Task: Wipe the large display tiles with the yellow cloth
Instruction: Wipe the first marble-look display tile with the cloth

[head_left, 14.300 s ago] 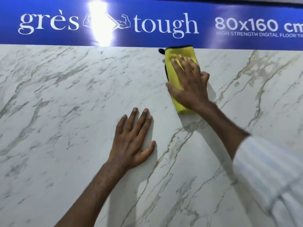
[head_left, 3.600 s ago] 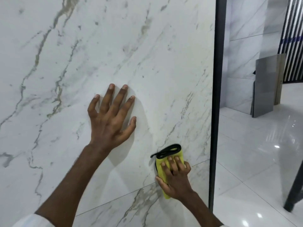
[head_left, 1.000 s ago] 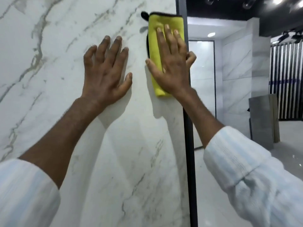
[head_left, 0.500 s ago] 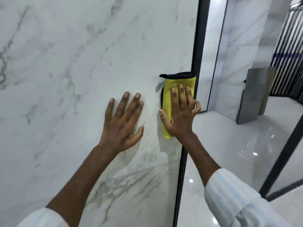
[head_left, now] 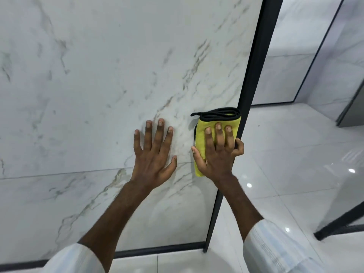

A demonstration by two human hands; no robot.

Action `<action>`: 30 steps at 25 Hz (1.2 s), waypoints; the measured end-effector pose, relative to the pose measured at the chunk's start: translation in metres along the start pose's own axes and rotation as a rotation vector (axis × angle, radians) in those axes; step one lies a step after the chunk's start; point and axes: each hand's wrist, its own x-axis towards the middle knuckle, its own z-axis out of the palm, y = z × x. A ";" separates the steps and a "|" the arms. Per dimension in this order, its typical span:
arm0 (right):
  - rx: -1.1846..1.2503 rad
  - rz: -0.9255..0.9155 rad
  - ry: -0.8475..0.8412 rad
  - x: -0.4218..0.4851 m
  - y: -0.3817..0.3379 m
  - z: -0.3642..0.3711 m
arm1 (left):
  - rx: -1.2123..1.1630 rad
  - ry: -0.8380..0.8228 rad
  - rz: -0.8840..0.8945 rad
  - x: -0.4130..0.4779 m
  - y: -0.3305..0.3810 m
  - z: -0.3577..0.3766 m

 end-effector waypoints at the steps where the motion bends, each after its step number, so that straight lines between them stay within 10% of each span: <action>1: -0.006 0.016 -0.022 -0.010 -0.001 0.000 | -0.025 -0.025 0.001 -0.009 0.004 -0.001; 30: -0.057 0.001 0.223 -0.251 0.005 0.081 | 0.174 0.371 0.172 -0.167 0.032 0.176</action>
